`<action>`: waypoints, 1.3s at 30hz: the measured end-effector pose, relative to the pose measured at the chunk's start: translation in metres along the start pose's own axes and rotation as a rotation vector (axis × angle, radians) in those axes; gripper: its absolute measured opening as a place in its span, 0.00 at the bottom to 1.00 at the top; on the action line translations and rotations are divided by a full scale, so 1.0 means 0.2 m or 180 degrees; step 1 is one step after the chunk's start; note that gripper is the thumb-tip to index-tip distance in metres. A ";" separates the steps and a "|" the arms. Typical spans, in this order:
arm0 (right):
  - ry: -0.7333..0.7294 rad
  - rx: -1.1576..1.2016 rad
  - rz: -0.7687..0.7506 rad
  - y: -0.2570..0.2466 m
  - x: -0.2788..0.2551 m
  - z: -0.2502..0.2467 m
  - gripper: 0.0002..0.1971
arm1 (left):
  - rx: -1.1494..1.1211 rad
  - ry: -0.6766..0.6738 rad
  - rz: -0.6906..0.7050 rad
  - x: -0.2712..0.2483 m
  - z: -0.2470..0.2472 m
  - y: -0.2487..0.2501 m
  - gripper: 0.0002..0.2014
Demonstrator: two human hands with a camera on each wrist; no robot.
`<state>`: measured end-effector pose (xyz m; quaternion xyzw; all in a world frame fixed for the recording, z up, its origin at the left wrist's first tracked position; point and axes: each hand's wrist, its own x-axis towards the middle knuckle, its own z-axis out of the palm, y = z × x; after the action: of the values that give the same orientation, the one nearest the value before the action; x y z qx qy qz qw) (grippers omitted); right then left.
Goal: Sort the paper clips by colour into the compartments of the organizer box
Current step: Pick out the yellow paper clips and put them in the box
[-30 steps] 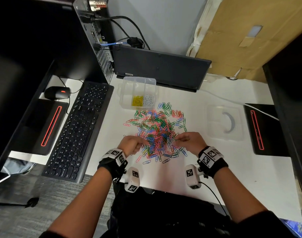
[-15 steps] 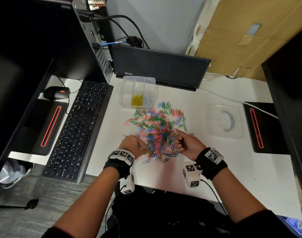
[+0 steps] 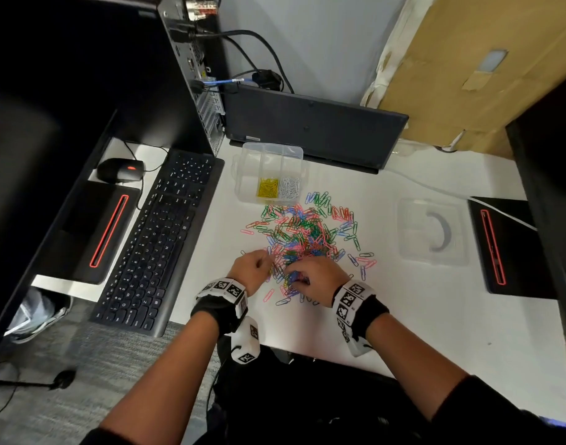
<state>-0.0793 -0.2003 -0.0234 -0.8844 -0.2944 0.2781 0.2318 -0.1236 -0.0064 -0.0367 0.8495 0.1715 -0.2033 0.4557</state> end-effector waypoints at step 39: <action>0.0522 0.0474 0.1173 0.29 -0.11 -0.19 0.04 | 0.0662 0.0138 0.0624 0.01 0.09 0.04 0.03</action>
<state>-0.0466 -0.2660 -0.0215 -0.9234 -0.0866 0.2639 0.2649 -0.1215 -0.0258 -0.0400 0.9090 0.0755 -0.1562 0.3791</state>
